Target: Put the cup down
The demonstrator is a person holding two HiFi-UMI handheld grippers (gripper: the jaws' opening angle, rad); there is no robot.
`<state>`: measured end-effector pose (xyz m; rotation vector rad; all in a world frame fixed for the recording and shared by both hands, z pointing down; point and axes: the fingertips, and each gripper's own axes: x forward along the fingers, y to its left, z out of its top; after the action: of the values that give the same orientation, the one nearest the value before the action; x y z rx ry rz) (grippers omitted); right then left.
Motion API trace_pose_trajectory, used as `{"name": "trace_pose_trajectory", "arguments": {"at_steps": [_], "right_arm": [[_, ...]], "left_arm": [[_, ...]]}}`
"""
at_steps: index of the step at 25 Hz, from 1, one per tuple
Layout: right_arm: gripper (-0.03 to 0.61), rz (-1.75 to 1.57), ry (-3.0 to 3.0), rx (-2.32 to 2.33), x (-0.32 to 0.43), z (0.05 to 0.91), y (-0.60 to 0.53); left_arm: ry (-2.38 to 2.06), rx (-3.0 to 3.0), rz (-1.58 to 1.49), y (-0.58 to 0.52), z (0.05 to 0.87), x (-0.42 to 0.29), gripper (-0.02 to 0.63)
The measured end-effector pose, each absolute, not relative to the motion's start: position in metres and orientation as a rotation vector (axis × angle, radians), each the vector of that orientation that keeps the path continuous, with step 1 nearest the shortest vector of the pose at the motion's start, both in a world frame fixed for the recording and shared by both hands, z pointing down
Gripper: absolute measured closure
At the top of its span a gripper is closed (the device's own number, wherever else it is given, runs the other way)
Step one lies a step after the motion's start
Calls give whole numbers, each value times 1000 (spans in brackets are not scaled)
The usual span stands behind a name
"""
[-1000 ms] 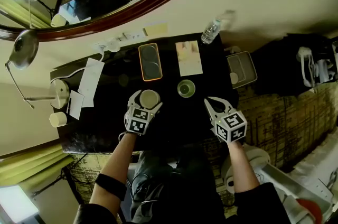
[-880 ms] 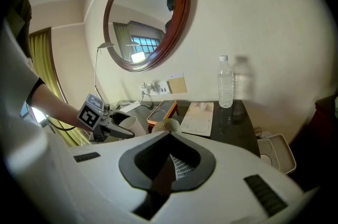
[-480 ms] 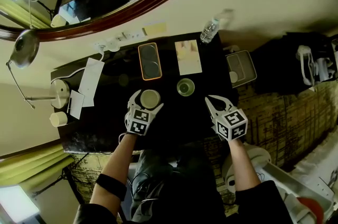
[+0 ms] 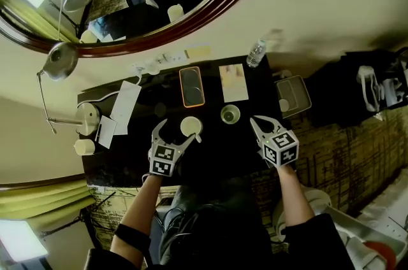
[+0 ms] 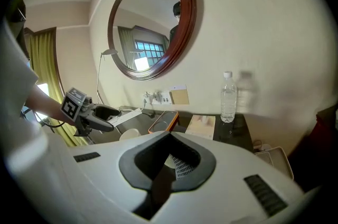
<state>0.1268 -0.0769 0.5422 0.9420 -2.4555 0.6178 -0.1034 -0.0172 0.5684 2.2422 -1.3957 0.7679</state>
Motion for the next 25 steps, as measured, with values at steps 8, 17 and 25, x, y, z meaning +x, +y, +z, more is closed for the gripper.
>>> {"name": "trace_pose_trajectory", "arguments": {"at_steps": [8,17,25], "right_arm": [[577,552,-2498,944,112,502,-86],[577,484,-2545,893,82,470,-81],[576,451,-2573,841,59,458,-67]], "left_arm": [[-1513,2233,633,-3,508,-130,380],[-1605,2183,433,0,465,-170,611],[-1616,2189,384,6,447,-186,611]]}}
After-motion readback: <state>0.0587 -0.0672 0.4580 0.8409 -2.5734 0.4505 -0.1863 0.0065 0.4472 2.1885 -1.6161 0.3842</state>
